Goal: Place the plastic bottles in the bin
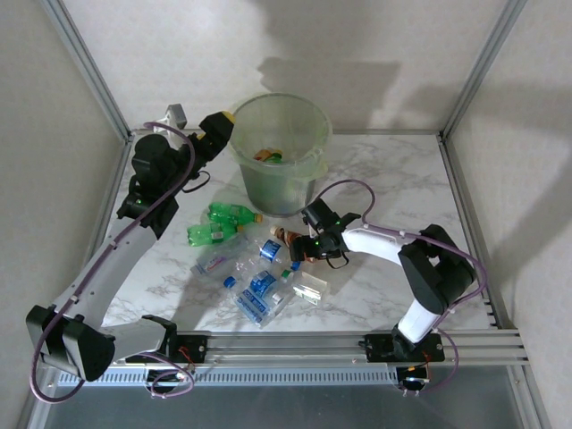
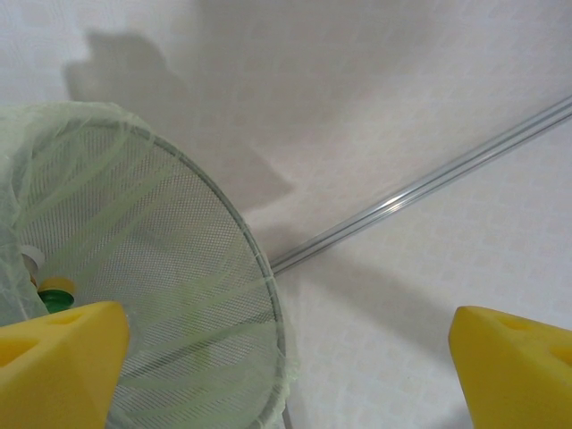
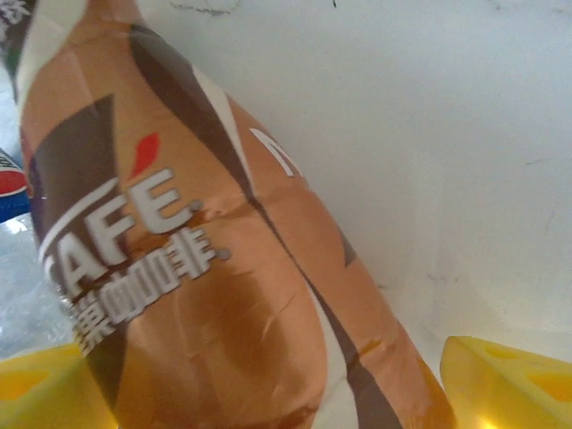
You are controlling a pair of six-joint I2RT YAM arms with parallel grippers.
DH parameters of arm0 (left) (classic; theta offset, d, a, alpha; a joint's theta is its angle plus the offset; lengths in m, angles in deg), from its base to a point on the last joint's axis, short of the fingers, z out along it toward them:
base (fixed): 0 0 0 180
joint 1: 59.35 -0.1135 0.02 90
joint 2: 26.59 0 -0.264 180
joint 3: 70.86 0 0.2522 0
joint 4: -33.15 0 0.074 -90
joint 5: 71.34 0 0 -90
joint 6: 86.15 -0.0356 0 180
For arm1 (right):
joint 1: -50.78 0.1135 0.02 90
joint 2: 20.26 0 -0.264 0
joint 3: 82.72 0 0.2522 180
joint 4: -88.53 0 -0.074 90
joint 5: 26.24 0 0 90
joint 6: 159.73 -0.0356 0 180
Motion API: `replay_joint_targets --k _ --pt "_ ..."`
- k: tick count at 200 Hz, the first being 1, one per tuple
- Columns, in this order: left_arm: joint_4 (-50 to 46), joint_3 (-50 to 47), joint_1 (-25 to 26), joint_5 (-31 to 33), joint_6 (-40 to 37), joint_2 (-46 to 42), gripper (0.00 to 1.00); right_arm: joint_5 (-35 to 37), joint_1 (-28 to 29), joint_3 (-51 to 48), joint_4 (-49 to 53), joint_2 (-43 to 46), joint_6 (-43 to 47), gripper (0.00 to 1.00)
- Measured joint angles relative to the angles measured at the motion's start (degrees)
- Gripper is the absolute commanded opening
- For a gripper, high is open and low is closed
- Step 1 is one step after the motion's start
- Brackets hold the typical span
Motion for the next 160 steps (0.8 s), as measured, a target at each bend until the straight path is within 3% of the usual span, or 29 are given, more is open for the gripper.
replay_joint_targets --k 77,122,139,160 --pt "0.4 -1.1 0.0 -0.4 0.4 0.0 0.91 1.6 0.0 -1.0 -0.3 1.4 -0.7 0.71" --pt "0.5 -1.2 0.0 -0.4 0.4 0.0 0.91 3.3 0.0 -5.6 0.0 6.2 -2.8 0.70" --pt "0.6 -1.3 0.0 -0.4 0.4 0.0 0.91 4.0 0.0 -7.4 0.3 7.4 -3.7 0.74" --pt "1.0 -1.7 0.0 -0.4 0.4 0.0 0.90 4.3 0.0 -8.9 1.1 8.4 -4.7 0.88"
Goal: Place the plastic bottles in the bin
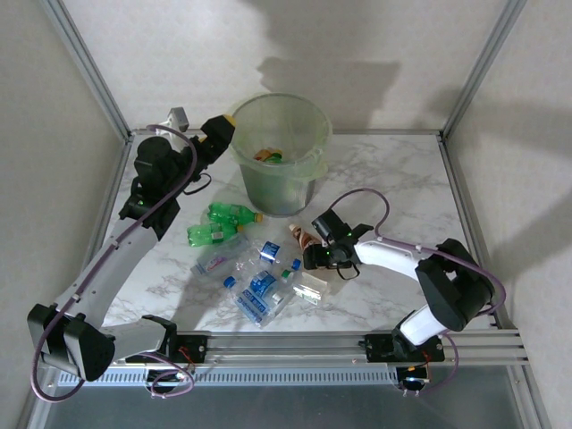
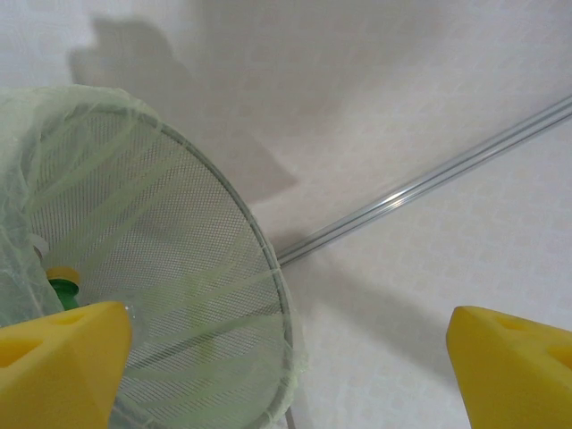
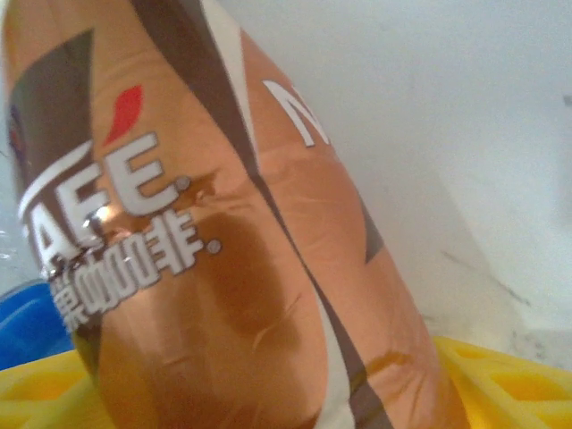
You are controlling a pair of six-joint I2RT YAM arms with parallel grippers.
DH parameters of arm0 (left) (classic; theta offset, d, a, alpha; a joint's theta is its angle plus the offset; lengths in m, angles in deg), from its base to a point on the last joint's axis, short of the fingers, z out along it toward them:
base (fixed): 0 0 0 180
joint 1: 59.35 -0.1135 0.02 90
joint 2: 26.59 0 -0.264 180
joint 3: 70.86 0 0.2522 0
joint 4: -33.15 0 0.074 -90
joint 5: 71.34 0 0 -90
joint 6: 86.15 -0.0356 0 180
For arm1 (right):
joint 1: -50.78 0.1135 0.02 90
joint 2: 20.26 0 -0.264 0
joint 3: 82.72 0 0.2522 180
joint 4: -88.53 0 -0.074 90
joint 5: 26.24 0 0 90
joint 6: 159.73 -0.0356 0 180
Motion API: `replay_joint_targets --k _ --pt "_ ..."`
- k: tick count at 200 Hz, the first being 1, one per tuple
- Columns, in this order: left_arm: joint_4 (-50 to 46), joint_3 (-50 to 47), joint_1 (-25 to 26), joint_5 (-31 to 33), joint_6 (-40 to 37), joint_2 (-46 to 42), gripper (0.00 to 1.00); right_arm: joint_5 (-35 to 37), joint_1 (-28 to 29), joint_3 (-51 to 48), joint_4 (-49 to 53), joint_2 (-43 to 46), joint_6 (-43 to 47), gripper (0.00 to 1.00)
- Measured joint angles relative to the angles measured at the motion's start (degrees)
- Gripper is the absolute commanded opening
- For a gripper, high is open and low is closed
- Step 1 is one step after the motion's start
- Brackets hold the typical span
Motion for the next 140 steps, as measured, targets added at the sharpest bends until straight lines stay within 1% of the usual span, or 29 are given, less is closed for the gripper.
replay_joint_targets --k 14,53,89,140 --pt "0.1 -0.1 0.0 0.0 0.1 0.0 0.90 0.0 0.0 -0.2 0.3 0.4 -0.1 0.90" --pt "0.4 -0.2 0.0 -0.3 0.7 0.0 0.90 0.0 -0.5 0.4 0.2 0.4 0.2 0.90" --pt "0.4 -0.2 0.0 -0.7 0.7 0.0 0.90 -0.1 -1.2 3.4 -0.3 -1.9 1.2 0.86" --pt "0.4 -0.2 0.0 -0.8 0.7 0.1 0.90 -0.5 -1.3 4.2 -1.4 -3.9 2.1 0.76"
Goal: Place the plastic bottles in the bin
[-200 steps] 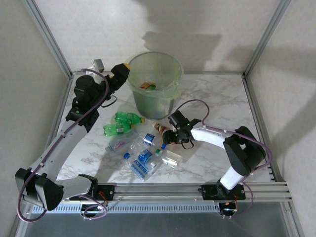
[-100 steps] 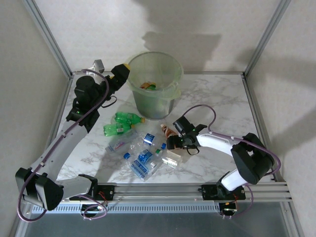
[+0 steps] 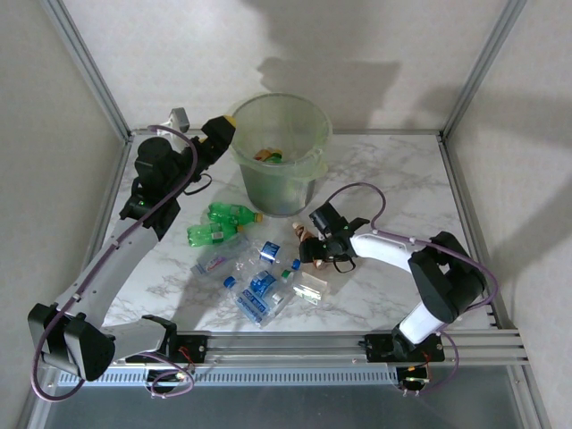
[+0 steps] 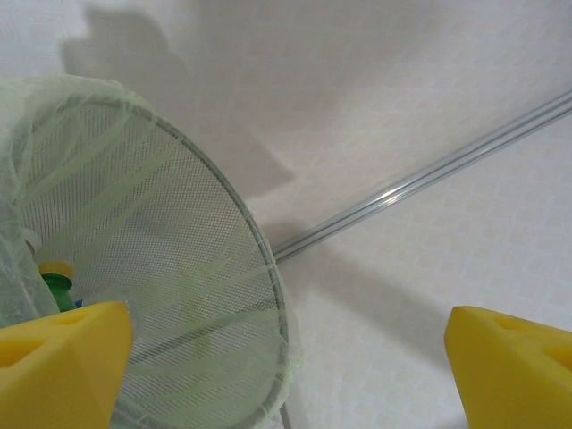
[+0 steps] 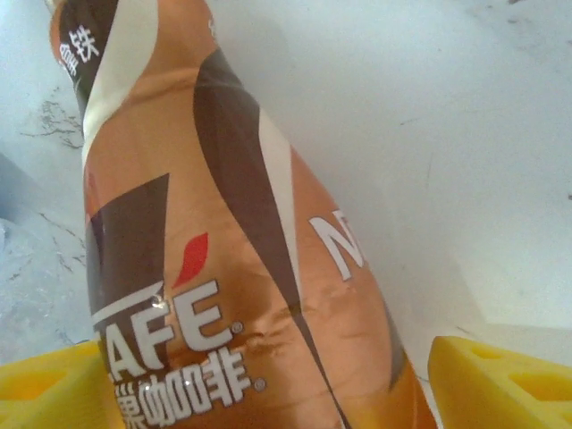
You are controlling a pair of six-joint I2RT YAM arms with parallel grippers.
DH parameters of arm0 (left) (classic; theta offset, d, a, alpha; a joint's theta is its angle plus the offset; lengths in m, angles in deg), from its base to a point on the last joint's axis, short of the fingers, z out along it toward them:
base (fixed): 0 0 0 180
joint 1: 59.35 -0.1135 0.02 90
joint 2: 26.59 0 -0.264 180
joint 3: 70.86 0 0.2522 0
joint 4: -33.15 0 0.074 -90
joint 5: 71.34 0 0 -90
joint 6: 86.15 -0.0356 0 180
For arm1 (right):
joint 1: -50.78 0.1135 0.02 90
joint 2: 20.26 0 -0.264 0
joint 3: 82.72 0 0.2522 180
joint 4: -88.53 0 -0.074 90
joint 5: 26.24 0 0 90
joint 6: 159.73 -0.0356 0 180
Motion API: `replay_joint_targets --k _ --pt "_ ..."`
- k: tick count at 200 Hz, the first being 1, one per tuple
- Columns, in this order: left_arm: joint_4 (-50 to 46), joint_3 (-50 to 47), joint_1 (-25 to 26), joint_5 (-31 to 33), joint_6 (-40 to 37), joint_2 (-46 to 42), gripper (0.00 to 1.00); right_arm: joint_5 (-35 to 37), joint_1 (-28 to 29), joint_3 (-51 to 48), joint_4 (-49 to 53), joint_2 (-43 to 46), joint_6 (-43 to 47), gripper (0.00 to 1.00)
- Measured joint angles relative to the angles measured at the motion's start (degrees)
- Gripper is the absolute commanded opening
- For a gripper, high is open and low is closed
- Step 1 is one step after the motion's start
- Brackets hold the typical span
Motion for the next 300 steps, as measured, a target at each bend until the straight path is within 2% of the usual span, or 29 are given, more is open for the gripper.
replay_joint_targets --k 61,152,197,230,255,300 --pt "0.0 0.0 0.0 0.0 0.4 0.7 0.89 0.1 0.0 -1.0 0.0 1.4 -0.3 0.65" --pt "-0.2 0.9 0.0 -0.5 0.6 1.0 0.89 -0.1 0.0 -0.7 1.2 11.7 -0.3 0.61" --pt "-1.7 5.2 0.0 -4.4 -0.6 3.5 0.90 -1.6 2.6 4.5 2.9 15.4 0.6 0.59" --pt "-8.2 12.0 1.3 -8.6 -4.8 7.7 0.93 -2.8 5.0 10.8 4.2 17.9 1.7 0.59" --pt "-12.2 15.8 2.9 -11.3 -7.8 9.6 1.00 -3.2 5.7 16.0 4.6 19.6 2.8 0.59" --pt "-15.5 17.4 3.8 -15.7 -10.0 10.2 0.93 -3.3 5.8 21.2 4.3 21.6 4.3 0.59"
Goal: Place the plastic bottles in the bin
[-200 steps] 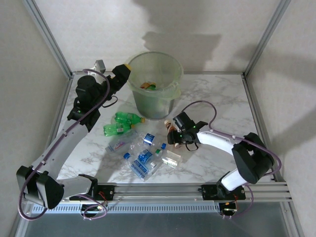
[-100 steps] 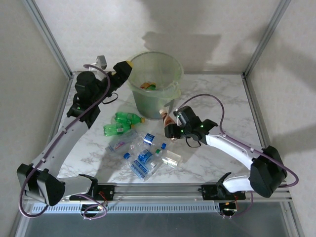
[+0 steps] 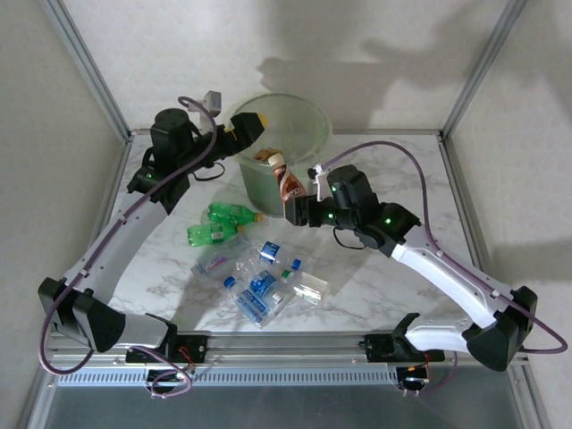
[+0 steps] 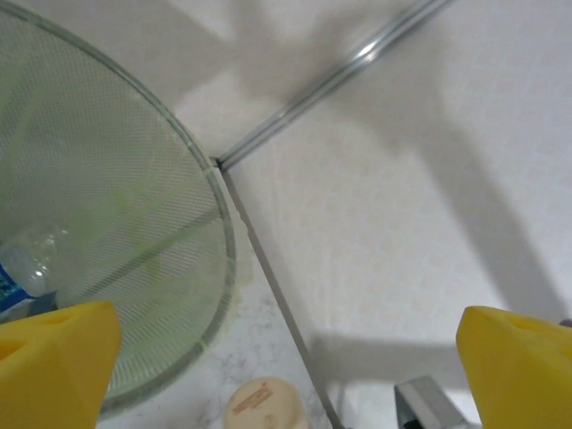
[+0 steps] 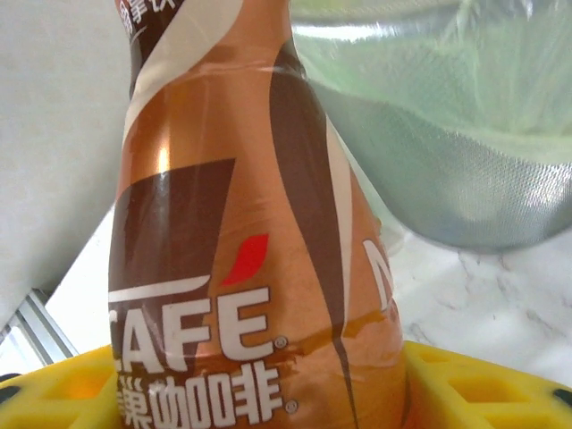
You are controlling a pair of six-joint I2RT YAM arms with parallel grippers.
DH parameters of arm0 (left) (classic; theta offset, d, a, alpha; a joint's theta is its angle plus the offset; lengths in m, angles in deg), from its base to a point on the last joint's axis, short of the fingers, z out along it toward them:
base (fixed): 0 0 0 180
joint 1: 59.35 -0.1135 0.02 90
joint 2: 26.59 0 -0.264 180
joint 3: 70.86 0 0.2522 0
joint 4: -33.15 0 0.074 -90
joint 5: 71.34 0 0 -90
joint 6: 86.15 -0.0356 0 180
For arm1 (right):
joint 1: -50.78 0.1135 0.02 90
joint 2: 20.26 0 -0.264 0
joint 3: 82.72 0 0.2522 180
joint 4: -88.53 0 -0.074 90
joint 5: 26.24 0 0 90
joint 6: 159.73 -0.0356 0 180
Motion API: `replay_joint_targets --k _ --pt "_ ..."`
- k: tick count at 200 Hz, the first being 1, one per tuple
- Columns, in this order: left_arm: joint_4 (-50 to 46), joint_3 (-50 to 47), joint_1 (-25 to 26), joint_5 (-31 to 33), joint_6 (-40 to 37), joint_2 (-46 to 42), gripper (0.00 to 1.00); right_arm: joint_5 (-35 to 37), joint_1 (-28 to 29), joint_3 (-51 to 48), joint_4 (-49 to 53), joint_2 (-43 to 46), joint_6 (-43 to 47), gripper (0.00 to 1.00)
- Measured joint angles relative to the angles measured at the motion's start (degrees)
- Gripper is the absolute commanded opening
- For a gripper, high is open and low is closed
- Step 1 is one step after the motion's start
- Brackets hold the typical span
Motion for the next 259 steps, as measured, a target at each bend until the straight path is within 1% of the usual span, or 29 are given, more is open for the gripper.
replay_joint_targets --k 23,64,126,186,196,207,227,241,246,259 --pt "-1.4 1.2 1.7 -2.0 -1.1 1.3 0.85 0.0 0.0 1.7 -0.1 0.2 0.4 0.59" --pt "-4.2 2.6 4.2 -4.1 -3.1 3.5 0.77 -0.8 0.0 2.4 -1.5 0.2 1.3 0.59" --pt "-4.9 3.4 4.9 -5.5 -3.7 3.9 0.50 -1.4 0.0 3.1 -1.8 0.1 1.5 0.59" --pt "-2.0 3.2 5.0 -6.0 -0.9 3.9 0.29 -1.1 0.0 3.1 -2.3 0.1 1.5 0.61" --pt "-0.5 2.8 5.0 -6.0 -0.2 3.9 0.28 -0.8 0.0 3.3 -2.4 0.1 1.5 0.63" --pt "0.9 2.2 5.0 -5.9 0.9 3.9 0.26 -0.4 0.0 3.3 -2.4 0.2 1.4 0.68" --pt "4.6 0.1 4.7 -5.3 3.6 3.7 0.25 0.9 0.0 3.6 -2.3 0.2 1.0 0.87" --pt "7.1 -1.7 4.1 -4.7 5.9 3.2 0.25 2.9 0.0 4.3 -2.2 0.2 0.6 0.97" --pt "8.0 -2.2 3.8 -4.4 6.6 3.0 0.24 3.7 0.0 4.5 -2.2 0.2 0.7 0.98" --pt "10.8 -3.9 2.4 -3.5 9.2 2.2 0.23 5.3 -0.1 5.3 -2.3 0.4 -0.4 0.99"
